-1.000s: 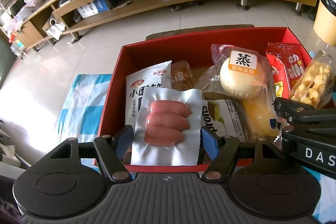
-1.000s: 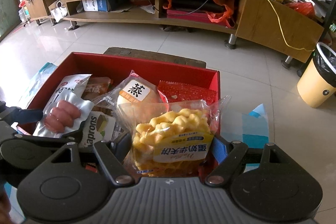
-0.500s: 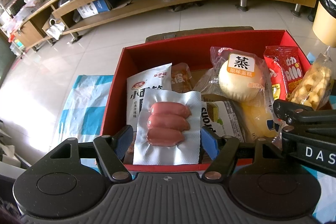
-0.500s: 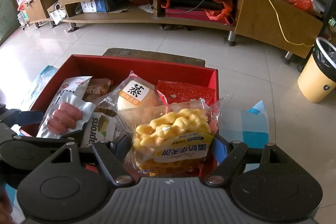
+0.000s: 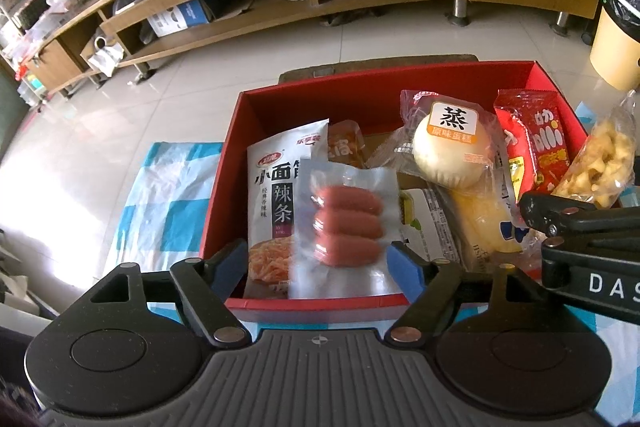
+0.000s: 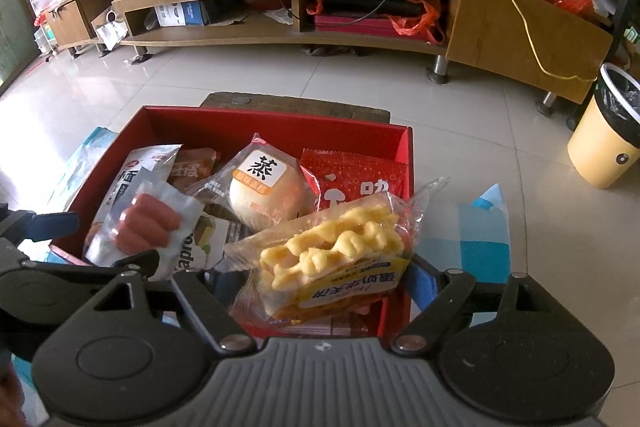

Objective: Organize snacks
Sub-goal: 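Lower and open the left tool on the sausage packet while the right tool releases the waffle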

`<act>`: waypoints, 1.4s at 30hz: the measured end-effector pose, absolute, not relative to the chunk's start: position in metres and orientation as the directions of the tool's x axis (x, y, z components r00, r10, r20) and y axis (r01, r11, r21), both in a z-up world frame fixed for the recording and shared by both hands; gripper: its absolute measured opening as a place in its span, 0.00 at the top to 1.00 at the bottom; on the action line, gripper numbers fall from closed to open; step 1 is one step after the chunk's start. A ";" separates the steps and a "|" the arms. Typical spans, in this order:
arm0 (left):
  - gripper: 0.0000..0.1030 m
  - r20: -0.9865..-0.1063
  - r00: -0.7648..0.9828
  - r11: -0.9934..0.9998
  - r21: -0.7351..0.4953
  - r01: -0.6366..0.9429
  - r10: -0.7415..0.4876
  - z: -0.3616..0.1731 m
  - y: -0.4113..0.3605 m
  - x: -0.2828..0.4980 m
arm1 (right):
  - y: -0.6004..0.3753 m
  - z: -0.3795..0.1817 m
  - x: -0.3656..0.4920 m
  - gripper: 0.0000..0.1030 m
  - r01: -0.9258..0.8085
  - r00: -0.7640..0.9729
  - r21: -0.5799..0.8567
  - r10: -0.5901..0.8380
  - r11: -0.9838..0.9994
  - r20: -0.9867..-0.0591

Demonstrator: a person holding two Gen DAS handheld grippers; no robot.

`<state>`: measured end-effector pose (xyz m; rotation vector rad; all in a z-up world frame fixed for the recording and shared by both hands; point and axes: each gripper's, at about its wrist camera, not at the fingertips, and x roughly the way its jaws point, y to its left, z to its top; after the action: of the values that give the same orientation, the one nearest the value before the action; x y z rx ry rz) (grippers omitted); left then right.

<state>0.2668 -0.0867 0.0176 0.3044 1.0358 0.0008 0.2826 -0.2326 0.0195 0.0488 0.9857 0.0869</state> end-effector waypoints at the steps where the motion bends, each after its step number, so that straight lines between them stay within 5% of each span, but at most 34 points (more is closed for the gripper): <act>1: 0.19 -0.845 0.515 0.959 0.247 0.142 0.141 0.019 -0.086 0.266 | -0.233 0.020 0.282 0.23 -0.049 0.551 0.083 0.096 0.995 -0.829; 14: 0.15 -0.838 0.533 0.959 0.234 0.159 0.116 0.027 -0.089 0.262 | -0.235 0.025 0.283 0.13 -0.051 0.579 0.114 0.122 0.992 -0.806; 42: 0.10 -0.832 0.543 0.968 0.216 0.131 0.112 0.034 -0.084 0.258 | -0.245 0.045 0.272 0.13 -0.007 0.637 0.120 0.097 0.993 -0.765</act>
<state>0.2582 -0.0836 0.0341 0.2657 0.9997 -0.0116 0.2723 -0.2451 0.0446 0.1093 0.8793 0.0592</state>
